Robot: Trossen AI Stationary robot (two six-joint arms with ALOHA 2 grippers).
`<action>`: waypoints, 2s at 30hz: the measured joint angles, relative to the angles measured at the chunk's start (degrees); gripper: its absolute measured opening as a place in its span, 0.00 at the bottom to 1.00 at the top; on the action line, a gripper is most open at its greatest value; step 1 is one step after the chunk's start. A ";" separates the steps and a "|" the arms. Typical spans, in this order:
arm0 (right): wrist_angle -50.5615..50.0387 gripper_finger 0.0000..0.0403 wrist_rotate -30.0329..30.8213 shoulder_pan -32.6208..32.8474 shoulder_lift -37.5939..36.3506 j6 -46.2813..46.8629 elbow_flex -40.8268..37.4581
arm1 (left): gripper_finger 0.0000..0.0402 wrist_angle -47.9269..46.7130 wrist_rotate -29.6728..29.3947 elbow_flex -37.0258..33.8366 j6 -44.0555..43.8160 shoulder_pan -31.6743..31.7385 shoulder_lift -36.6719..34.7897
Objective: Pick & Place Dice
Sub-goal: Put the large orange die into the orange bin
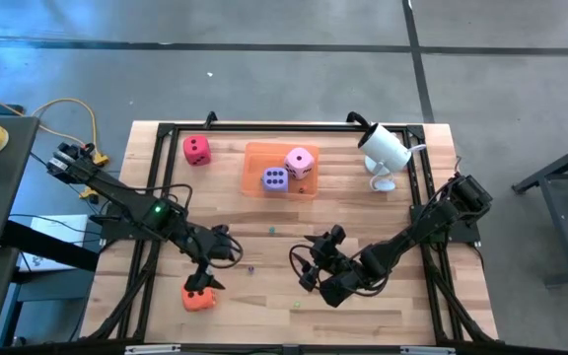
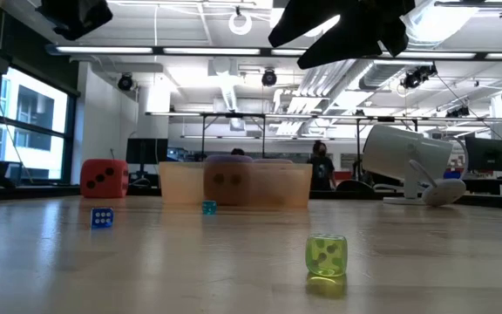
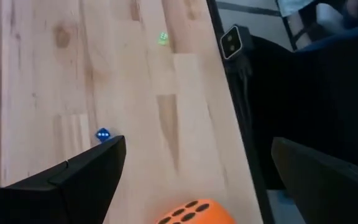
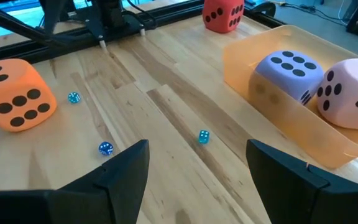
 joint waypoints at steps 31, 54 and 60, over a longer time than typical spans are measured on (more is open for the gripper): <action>-0.01 0.64 -0.12 0.02 0.00 -0.02 0.00 | 0.98 -0.22 3.10 -0.01 17.99 -0.24 -0.02; 0.00 0.64 -0.14 0.00 0.00 -0.02 0.00 | 0.98 -1.26 -1.51 3.74 5.29 -3.42 0.00; 0.00 0.64 0.03 -0.07 0.00 -0.02 0.00 | 0.98 -19.32 -12.74 10.45 -6.33 -11.17 2.83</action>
